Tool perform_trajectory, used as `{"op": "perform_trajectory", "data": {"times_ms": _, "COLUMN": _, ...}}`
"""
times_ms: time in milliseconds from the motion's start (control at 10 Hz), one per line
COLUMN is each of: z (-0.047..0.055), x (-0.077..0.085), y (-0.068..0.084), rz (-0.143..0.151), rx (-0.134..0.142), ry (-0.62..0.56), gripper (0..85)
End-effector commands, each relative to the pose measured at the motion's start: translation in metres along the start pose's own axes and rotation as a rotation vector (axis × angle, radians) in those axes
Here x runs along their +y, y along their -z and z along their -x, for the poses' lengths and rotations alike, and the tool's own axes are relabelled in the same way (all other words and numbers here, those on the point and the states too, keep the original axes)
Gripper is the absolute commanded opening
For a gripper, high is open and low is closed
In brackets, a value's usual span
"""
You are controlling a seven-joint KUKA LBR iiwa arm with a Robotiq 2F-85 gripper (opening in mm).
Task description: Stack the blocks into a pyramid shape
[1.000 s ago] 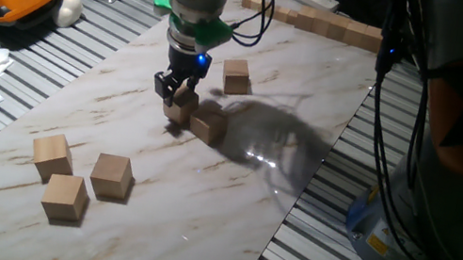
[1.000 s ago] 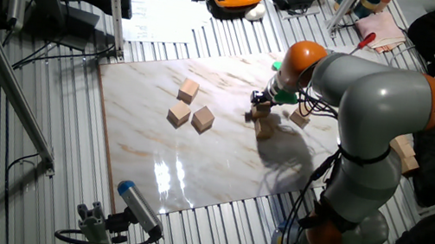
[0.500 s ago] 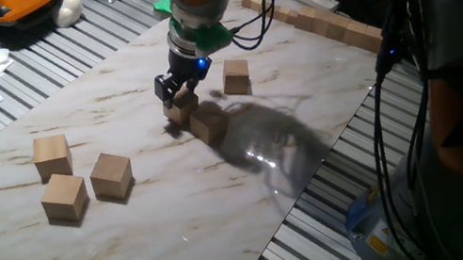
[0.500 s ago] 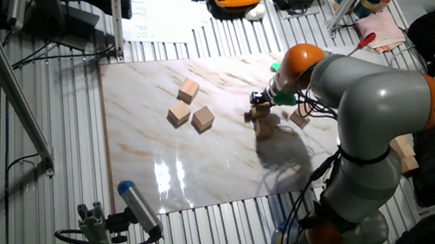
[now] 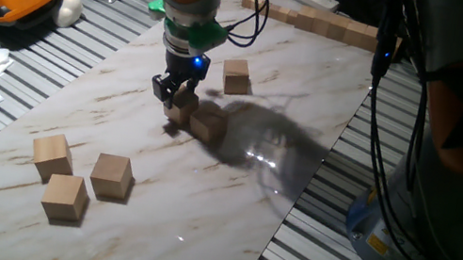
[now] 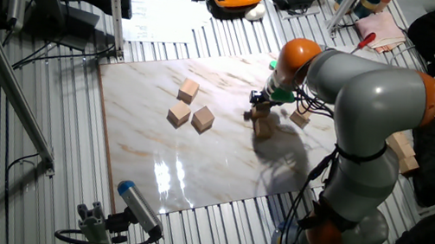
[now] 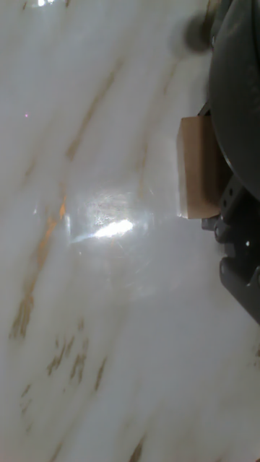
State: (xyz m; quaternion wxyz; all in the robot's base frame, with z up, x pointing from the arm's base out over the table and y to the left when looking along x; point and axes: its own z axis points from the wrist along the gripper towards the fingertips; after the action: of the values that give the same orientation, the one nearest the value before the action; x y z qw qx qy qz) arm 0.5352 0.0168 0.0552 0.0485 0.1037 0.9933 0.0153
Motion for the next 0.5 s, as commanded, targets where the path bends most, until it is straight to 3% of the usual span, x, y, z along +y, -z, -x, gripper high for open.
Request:
{"op": "perform_trajectory", "data": {"times_ms": 0, "z": 0.0003, "x": 0.0003, "y": 0.0003, "rz": 0.001, "rx": 0.01, "ry": 0.003, "gripper": 0.0}}
{"op": "perform_trajectory", "data": {"times_ms": 100, "z": 0.0003, "x": 0.0003, "y": 0.0003, "rz": -0.007, "rx": 0.014, "ry": 0.012, "gripper": 0.0}}
{"op": "perform_trajectory", "data": {"times_ms": 400, "z": -0.0055, "x": -0.0011, "y": -0.0037, "rz": 0.011, "rx": 0.032, "ry": 0.031, "gripper": 0.0}}
